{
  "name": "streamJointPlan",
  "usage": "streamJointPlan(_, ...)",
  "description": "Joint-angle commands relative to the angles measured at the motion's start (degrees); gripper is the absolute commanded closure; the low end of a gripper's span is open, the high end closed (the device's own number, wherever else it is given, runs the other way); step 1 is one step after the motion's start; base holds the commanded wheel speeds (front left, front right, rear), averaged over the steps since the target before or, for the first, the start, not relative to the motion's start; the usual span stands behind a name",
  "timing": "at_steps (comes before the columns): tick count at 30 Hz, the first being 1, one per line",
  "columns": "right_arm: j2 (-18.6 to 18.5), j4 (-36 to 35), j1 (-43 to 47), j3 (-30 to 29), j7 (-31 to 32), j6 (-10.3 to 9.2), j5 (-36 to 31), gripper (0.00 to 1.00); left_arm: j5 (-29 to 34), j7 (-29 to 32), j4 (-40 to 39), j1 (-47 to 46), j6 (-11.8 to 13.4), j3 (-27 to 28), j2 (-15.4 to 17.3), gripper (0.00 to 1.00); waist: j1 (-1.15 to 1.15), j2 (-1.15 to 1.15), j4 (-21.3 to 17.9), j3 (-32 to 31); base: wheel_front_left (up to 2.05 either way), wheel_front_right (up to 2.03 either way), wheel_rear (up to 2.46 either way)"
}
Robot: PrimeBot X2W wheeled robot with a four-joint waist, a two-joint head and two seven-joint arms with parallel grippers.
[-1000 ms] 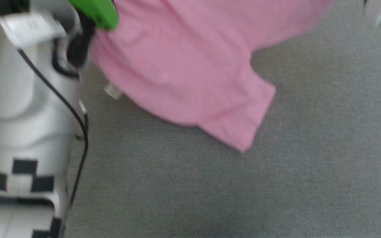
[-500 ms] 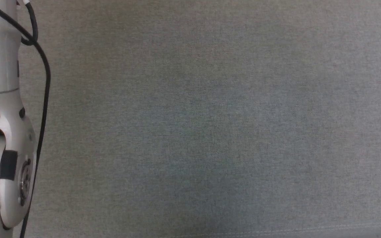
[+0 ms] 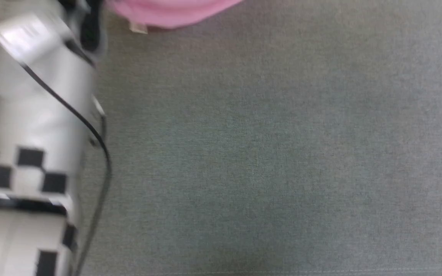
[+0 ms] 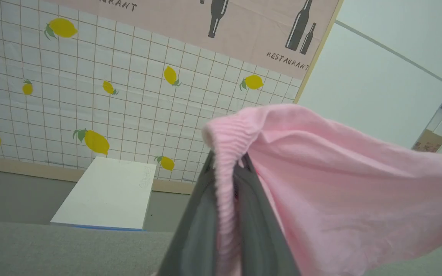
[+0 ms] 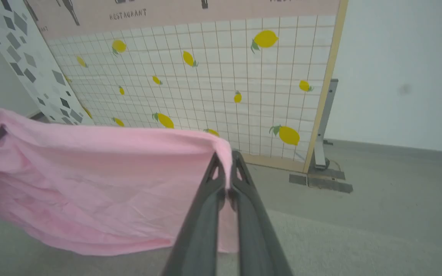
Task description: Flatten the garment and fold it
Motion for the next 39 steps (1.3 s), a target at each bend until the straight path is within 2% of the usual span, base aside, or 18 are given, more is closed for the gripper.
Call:
streamJointPlan(1, -1.1, -2.0, 4.6, 0.1, 0.2, -0.11, 2.0, 1.0, -1.6, -0.8, -1.3, 3.3, -0.4, -1.8, -0.3, 1.0, 0.0, 0.0, 1.8, -3.7, 0.0, 0.0, 0.0)
streamJointPlan(4, -3.3, -9.6, 18.8, -1.0, 2.3, -0.11, 5.8, 1.0, -6.4, -1.8, -5.7, 13.3, -0.4, -5.8, -1.0, 1.0, 0.0, 0.0, 3.4, -9.1, 0.0, 0.0, 0.0)
streamJointPlan(9, -2.8, -18.5, 37.7, -4.4, 9.0, -0.11, 9.9, 1.0, -9.4, -2.3, -11.5, 26.8, -0.4, -8.4, -1.3, 1.0, 0.0, 0.0, 4.3, -15.7, 0.0, 0.0, 0.0)
streamJointPlan(15, 1.8, -24.9, 57.9, -10.3, 17.5, -0.11, 11.1, 1.0, -10.8, -2.5, -15.8, 44.8, 0.3, -6.7, -3.7, 1.0, 0.0, 0.0, 4.3, -21.7, 0.0, 0.0, 0.0)
streamJointPlan(17, 4.4, -27.6, 64.7, -12.5, 21.2, -0.11, 11.7, 1.0, -10.2, -2.5, -16.4, 51.1, 1.2, -7.6, -3.8, 1.0, 0.0, 0.0, 4.3, -23.0, 0.0, 0.0, 0.0)
streamJointPlan(20, 6.6, -30.4, 69.9, -14.0, 24.8, -0.11, 11.6, 1.0, -10.0, -2.3, -16.9, 55.7, 2.6, -7.9, -3.2, 1.0, 0.0, 0.0, 4.1, -23.5, 0.0, 0.0, 0.0)
streamJointPlan(26, 9.7, -35.1, 76.1, -15.7, 33.4, -0.11, 11.8, 1.0, -11.7, 0.5, -18.3, 62.5, 6.0, -7.0, -2.0, 1.0, 0.0, 0.0, 3.3, -23.8, 0.0, 0.0, 0.0)
streamJointPlan(29, 10.5, -38.0, 77.1, -16.5, 36.5, -0.11, 11.4, 1.0, -12.7, 1.7, -20.0, 64.6, 7.0, -6.7, -1.9, 1.0, 0.0, 0.0, 3.0, -23.7, 0.0, 0.0, 0.0)
streamJointPlan(33, 11.3, -39.7, 72.7, -18.3, 35.5, -0.11, 8.6, 1.0, -13.9, 2.6, -23.3, 64.5, 7.8, -6.1, -2.1, 1.0, 0.0, 0.0, 2.5, -22.3, 0.0, 0.0, 0.0)
streamJointPlan(39, 11.5, -32.3, 57.2, -17.6, 27.4, -0.11, 2.2, 1.0, -14.7, 3.3, -26.1, 58.1, 9.2, -4.1, -2.4, 1.0, 0.0, 0.0, 2.2, -17.3, 0.0, 0.0, 0.0)
